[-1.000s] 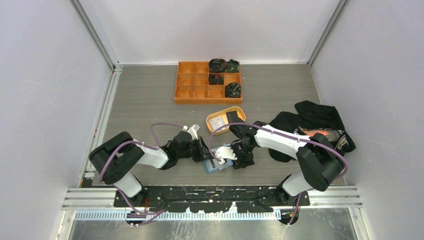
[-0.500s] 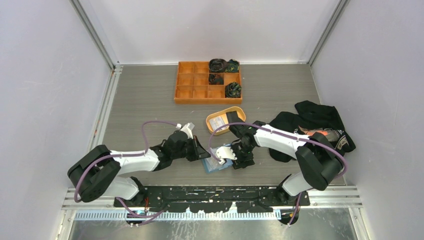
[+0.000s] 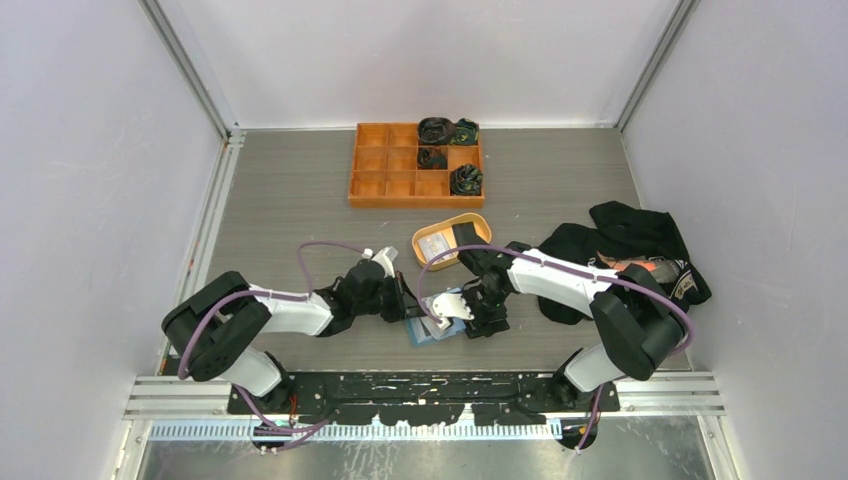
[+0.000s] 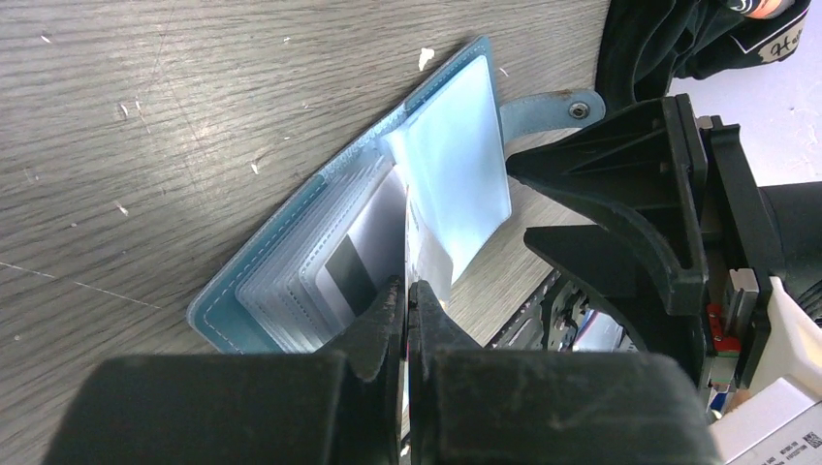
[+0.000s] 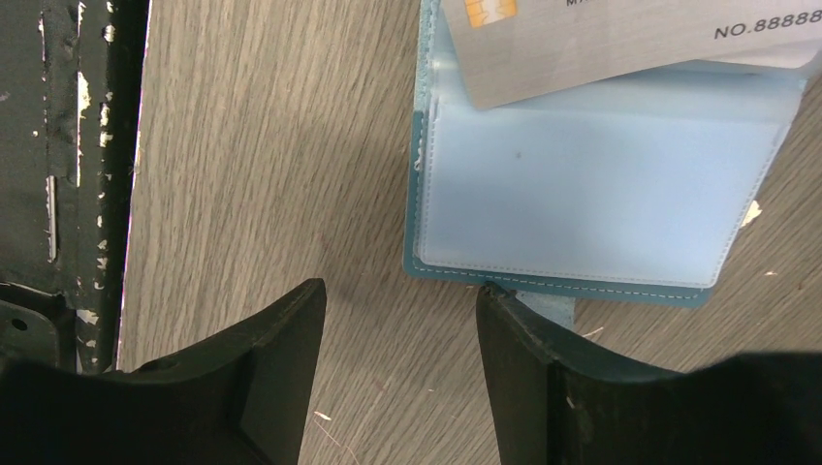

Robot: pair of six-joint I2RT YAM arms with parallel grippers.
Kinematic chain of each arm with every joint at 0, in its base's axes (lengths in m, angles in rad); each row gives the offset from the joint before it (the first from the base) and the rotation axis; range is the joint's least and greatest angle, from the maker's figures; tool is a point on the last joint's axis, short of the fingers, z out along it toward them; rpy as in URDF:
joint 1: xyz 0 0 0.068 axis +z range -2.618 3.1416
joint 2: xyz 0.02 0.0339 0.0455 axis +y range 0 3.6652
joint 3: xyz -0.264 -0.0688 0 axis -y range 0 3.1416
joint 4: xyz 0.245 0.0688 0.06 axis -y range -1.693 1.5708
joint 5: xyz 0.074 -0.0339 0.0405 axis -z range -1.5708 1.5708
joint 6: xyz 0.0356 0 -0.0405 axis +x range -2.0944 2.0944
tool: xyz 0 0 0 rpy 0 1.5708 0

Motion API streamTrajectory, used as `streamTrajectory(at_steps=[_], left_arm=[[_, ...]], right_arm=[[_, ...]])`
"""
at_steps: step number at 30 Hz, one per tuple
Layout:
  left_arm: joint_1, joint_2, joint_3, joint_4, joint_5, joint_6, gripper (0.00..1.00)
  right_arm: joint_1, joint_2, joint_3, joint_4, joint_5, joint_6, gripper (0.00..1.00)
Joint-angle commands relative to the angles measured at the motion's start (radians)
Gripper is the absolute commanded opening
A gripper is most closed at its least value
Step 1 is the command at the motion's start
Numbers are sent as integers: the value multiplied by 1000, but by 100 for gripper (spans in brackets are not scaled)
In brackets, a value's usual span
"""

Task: Put the credit cards into the card holder
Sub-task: Insert the credit card into the card holder.

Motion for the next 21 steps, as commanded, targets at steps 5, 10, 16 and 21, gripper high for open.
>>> streamTrajectory(at_steps=[5,10,16,21], left_arm=[[-3,3,26,-62,-36,31,0],[-2,-54,31,-128,-68,60,0],[-3,-64,50,-166,-83,82,0],[-7,-34,54,-141,-75,85,0]], right_arm=[[-1,1,36,-18,-8,-7,64],[-2,3,36,-19,-9,-8,64],[-1,5,38,-23,-8,-7,64],[-1,7,37,-24,-9,-8,64]])
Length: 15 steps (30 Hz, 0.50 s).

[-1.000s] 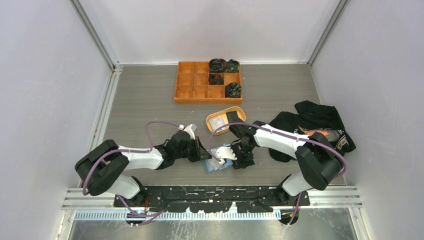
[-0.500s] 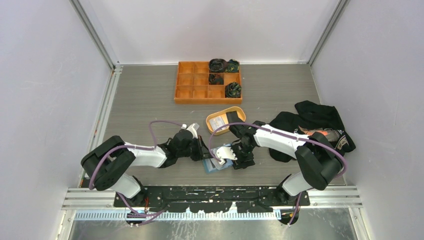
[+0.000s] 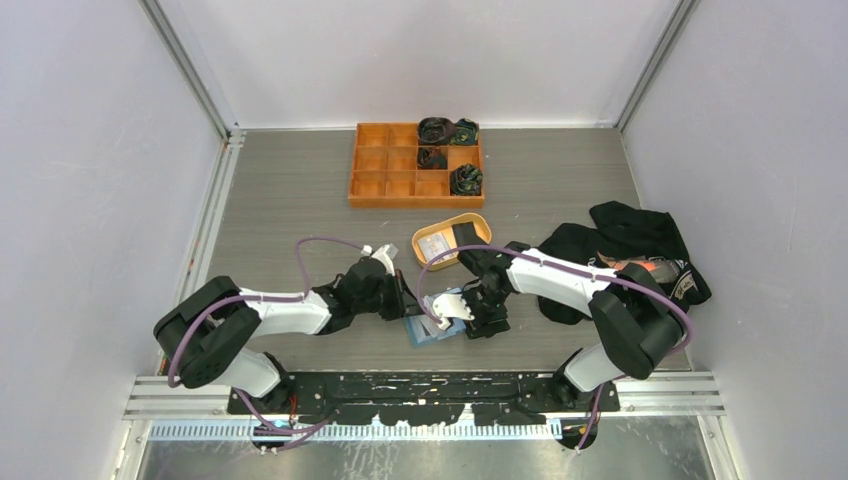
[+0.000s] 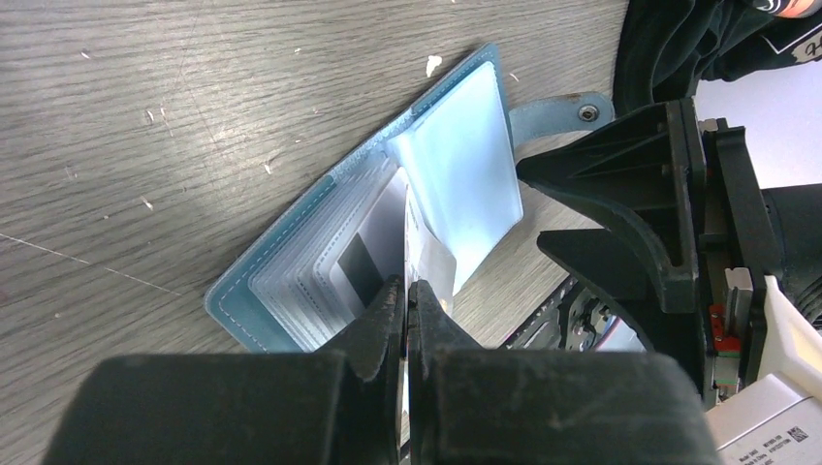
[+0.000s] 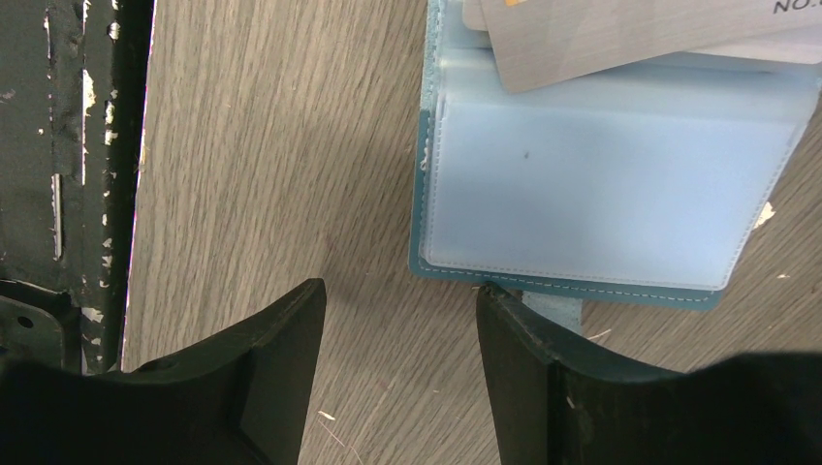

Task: Put the credit cards into the card holder
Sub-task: Insert the credit card into the card holder.

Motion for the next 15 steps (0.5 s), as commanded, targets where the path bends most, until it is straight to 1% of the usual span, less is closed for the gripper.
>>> streamTrajectory(at_steps=[1,9,15], left_arm=[[-6,26,23,-19,-30,43,0],[-38,116,41,54,-15,20,0],[-44,110,20,66,-23,-10,0]], right_arm=[[-2,1,37,-16,-9,-8,64],[-2,-1,37,-16,-10,-7,64],[-1,-3,38,-17,-12,-8,64]])
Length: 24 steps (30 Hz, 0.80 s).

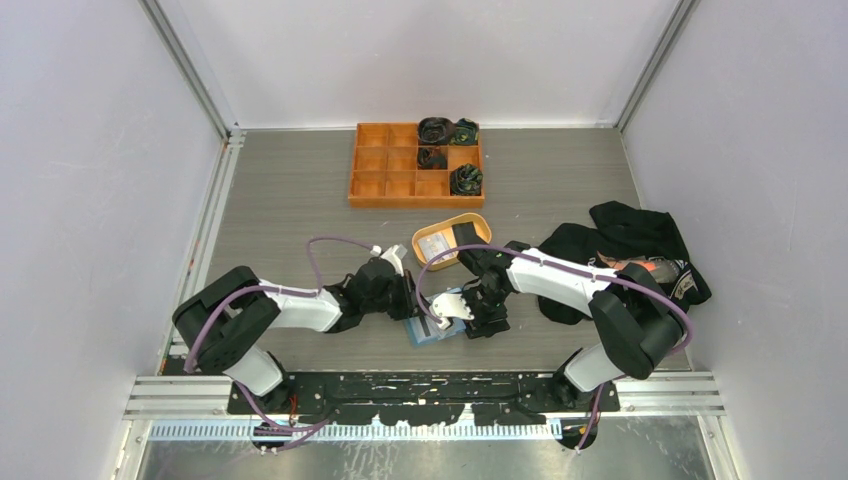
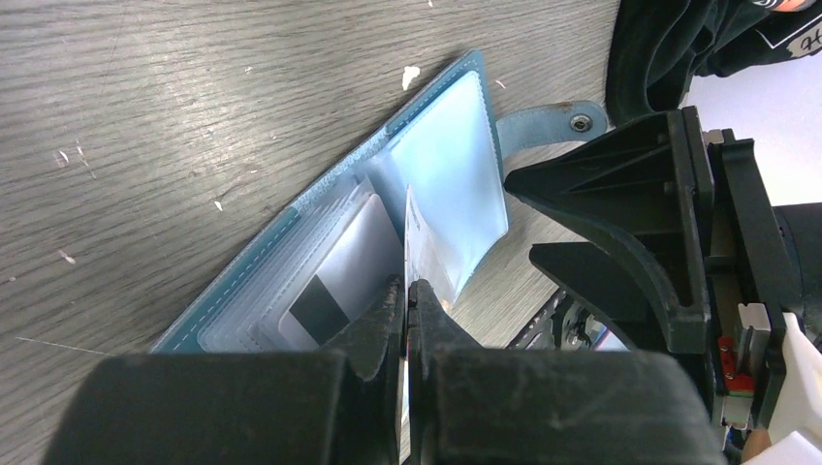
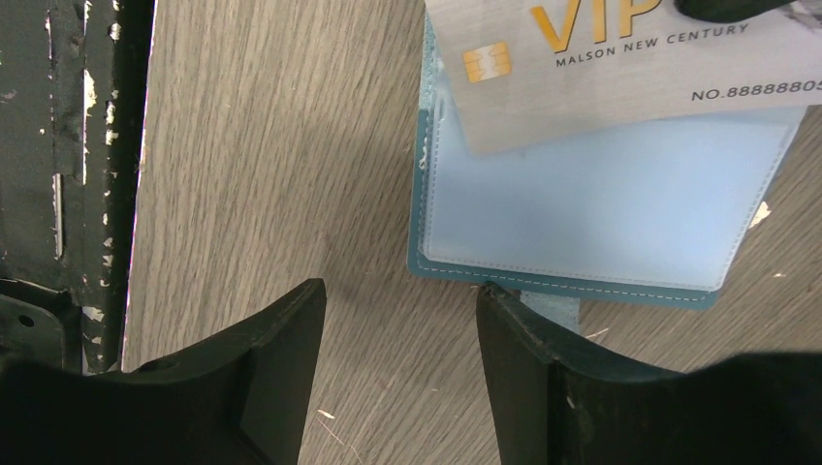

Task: Put the credit cards into the card holder
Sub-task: Insert the credit card into the card holder.

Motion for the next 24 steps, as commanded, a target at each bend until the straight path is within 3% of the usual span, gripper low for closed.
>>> streamTrajectory(at_steps=[1,13,24], left_arm=[[-8,2,-18,-22,-27,-2,0],[-10,42,-1,-79,-10,-59,0],[22,43,14,-161,-19,-54,7]], right_arm=[[-1,-4,33,-12,-11,-7,64],[-3,-10,33,-13,-15,-8,64],[-3,-34,34,-15,-28,-8,64]])
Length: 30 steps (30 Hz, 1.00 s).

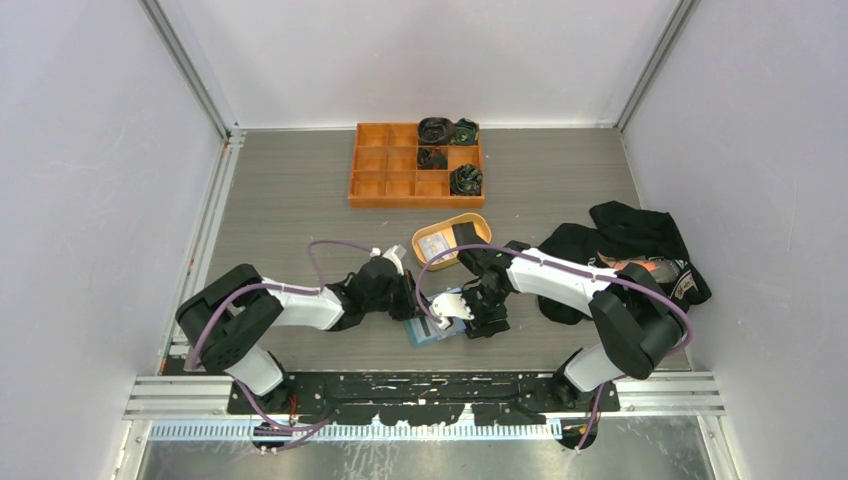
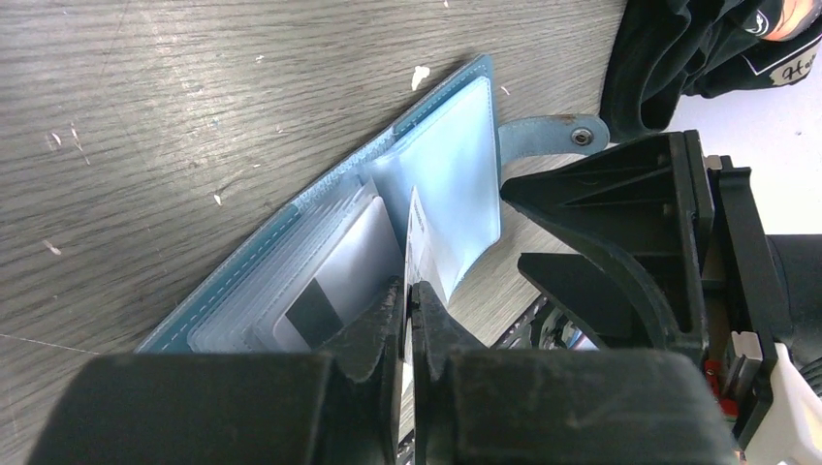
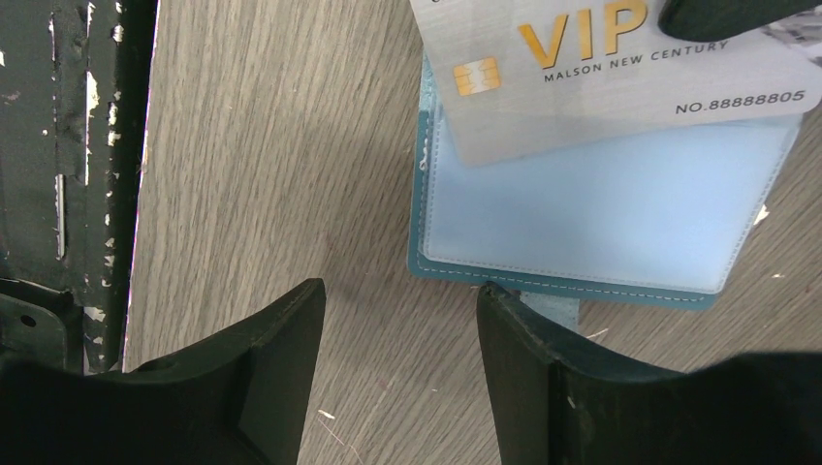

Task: Put the credit cards into the card holder
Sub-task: Insert the credit card into the card holder.

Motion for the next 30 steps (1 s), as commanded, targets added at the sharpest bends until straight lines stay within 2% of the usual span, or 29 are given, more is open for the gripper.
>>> streamTrajectory(at_steps=[1,17,30], left_arm=[[17,26,3,-148,-27,31,7],[39,75,-18,-162,46,-9,7],[63,84,0,-297,70,-9,5]], right_arm=[[-2,-36,33,-10,-24,-8,64],[4,-94,20,45,-29,36,65],[58,-80,5,86,-6,51,65]])
